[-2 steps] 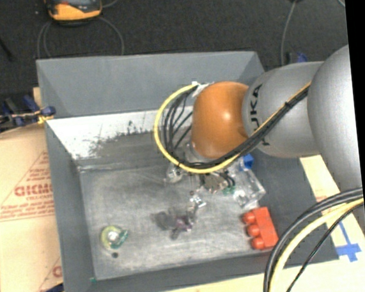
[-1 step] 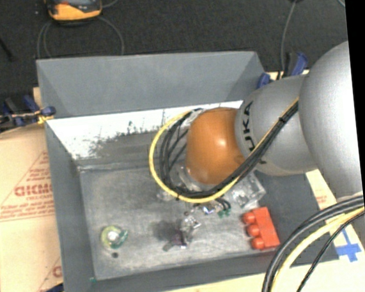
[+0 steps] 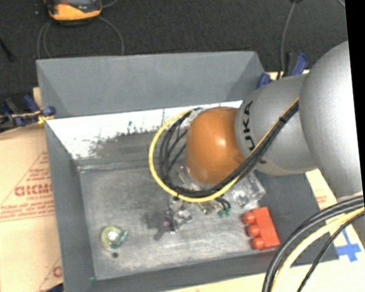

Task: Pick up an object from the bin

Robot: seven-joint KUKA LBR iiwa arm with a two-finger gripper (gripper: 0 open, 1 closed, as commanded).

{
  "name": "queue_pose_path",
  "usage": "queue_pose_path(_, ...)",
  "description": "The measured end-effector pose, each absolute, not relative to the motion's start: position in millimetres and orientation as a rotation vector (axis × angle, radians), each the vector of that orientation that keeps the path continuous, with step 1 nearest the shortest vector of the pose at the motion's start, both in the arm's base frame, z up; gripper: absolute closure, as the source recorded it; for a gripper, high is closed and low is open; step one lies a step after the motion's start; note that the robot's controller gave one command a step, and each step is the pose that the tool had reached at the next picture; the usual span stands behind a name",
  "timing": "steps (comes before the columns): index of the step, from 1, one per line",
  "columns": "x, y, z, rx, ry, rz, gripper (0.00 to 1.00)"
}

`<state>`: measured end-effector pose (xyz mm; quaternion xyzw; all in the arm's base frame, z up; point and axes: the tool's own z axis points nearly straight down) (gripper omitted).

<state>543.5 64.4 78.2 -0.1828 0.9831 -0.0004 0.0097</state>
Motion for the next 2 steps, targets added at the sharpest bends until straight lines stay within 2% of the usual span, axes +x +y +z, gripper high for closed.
queue_pose_path(1,542.2,67,186,-0.540,3.091,-0.001,1.00)
queue_pose_path(2,546.7,68,250,-0.538,3.084,-0.002,1.00)
